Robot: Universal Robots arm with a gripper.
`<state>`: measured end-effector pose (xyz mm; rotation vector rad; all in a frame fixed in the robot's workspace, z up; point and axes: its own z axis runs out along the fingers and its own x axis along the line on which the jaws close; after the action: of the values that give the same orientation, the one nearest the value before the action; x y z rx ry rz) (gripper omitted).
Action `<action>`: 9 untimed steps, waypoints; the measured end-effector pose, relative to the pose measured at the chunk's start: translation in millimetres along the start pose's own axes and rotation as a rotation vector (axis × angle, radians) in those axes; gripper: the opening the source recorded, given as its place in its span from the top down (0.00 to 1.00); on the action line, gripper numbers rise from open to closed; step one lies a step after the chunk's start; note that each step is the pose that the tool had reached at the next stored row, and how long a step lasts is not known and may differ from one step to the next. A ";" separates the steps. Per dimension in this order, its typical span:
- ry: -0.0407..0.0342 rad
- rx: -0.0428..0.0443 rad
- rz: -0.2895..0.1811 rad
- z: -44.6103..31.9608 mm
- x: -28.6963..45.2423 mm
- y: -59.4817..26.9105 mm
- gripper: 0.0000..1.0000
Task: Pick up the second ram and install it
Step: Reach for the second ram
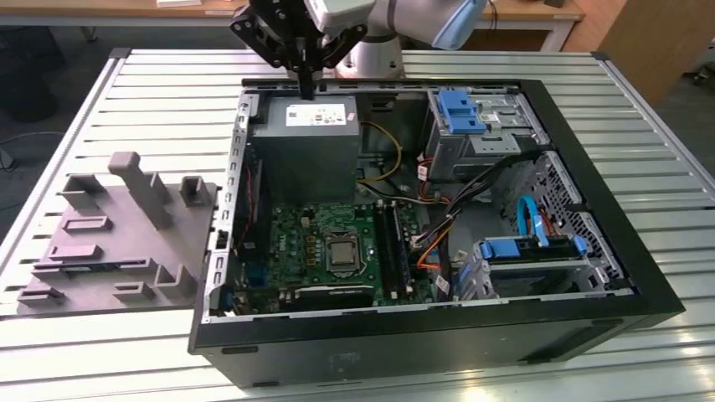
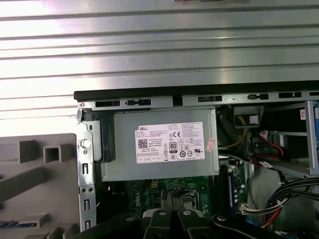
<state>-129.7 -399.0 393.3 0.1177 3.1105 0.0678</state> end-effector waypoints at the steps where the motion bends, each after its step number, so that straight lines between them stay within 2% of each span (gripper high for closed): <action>1: -0.0003 -0.0001 0.000 0.0 1.3 -0.1 0.89; 9: -0.0039 -0.0003 0.000 -0.3 15.1 -1.1 0.89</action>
<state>-144.8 -398.9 393.2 0.1173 3.1067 0.0679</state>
